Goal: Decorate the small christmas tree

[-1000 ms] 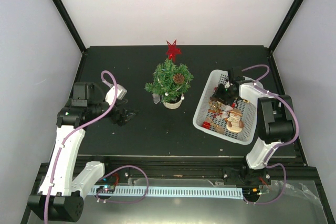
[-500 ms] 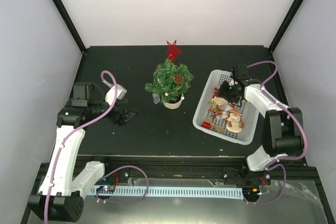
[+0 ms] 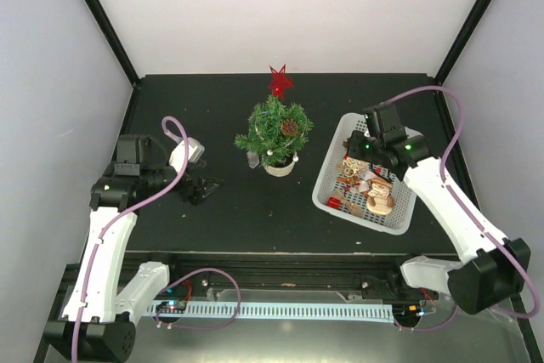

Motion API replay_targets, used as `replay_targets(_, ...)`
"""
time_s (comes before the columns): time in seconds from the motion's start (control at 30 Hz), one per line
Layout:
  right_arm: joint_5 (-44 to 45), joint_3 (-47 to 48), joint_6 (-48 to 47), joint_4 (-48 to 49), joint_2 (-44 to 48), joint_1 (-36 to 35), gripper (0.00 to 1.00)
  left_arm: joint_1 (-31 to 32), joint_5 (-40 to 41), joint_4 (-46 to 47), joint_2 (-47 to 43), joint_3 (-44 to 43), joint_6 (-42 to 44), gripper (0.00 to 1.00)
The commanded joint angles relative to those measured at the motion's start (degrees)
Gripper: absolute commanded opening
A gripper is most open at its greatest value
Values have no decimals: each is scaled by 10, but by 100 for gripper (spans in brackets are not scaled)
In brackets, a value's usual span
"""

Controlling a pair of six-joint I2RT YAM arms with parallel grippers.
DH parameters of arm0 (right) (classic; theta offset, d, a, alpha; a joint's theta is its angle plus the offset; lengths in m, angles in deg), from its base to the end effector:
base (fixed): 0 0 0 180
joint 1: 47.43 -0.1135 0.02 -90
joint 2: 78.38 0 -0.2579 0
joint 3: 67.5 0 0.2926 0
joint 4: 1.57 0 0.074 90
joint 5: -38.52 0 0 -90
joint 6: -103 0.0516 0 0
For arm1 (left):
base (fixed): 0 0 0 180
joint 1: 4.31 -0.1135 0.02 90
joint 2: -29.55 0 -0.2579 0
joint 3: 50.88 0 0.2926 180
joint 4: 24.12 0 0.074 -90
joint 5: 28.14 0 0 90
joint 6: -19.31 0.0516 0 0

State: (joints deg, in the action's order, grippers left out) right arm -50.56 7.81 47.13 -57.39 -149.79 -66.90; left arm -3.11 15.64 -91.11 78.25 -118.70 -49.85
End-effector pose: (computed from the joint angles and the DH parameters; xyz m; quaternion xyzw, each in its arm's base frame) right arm 0.2899 0.1016 0.2790 0.1232 0.9372 0.1403 0.2946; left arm 0.1990 -0.0414 0.3217 0.3025 0.8155 -0.3045 0.3882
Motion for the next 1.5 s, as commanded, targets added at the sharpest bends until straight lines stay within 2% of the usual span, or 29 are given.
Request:
replay_targets(0.0,84,70,-4,-72,33,-59,31,-3,1,10,-11,-4,-4,92)
replay_targets(0.3,176,211,3,-141,22,-204,32,-3,4,12,-19,-4,-8,92)
replay_targets(0.47,217,315,-1,-169,-30,-286,33,-3,6,13,-25,-4,-9,92)
replay_targets(0.63,230,419,-11,-193,-113,-335,34,-3,8,13,-29,-6,-10,92)
replay_targets(1.1,269,727,-31,-330,-369,-367,34,-5,23,16,-28,-14,-18,93)
replay_targets(1.2,274,753,-31,-342,-394,-368,34,-5,23,17,-27,-15,-19,93)
replay_targets(1.47,290,742,-36,-328,-425,-369,35,-5,34,23,-26,-16,-30,93)
